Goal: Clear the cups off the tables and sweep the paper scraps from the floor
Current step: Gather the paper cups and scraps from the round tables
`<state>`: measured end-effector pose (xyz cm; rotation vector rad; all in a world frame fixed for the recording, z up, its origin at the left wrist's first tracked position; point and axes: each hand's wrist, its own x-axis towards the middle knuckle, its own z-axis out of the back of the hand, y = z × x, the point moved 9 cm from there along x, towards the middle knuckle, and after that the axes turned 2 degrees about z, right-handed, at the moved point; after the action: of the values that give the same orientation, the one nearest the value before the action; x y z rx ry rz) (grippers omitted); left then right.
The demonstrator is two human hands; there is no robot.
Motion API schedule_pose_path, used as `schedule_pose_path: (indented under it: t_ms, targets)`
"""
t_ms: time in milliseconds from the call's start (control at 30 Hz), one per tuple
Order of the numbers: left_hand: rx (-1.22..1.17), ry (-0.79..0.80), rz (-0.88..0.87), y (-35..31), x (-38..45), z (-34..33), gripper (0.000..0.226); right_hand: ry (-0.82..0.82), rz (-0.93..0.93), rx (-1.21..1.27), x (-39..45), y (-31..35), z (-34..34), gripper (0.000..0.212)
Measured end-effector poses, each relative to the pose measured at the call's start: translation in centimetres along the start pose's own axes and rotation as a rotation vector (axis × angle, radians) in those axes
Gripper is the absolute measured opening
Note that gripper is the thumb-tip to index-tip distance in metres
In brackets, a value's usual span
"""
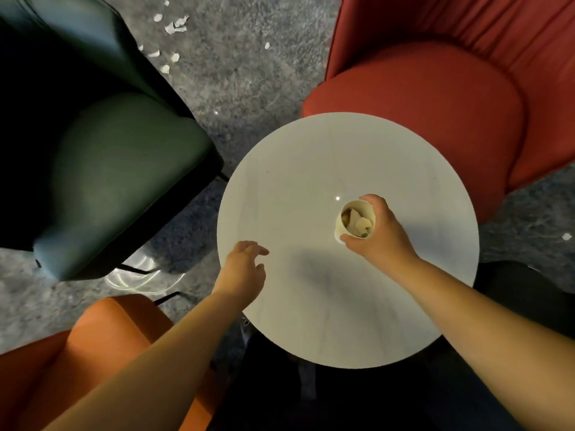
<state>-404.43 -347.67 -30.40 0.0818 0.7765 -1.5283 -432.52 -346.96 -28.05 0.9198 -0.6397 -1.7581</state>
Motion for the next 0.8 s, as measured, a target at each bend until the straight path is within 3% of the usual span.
schedule_pose_path:
  t_ms: [400,800]
  targets:
    - [0.251,0.156,-0.033,8.7,3.8,8.9,0.045,-0.061,-0.034,-0.048,-0.6,10.4,-8.1,0.077]
    - [0.502,0.028,-0.153,12.2,4.5,18.1,0.051,-0.061,0.033,-0.092,-0.7,18.8,-12.4,0.080]
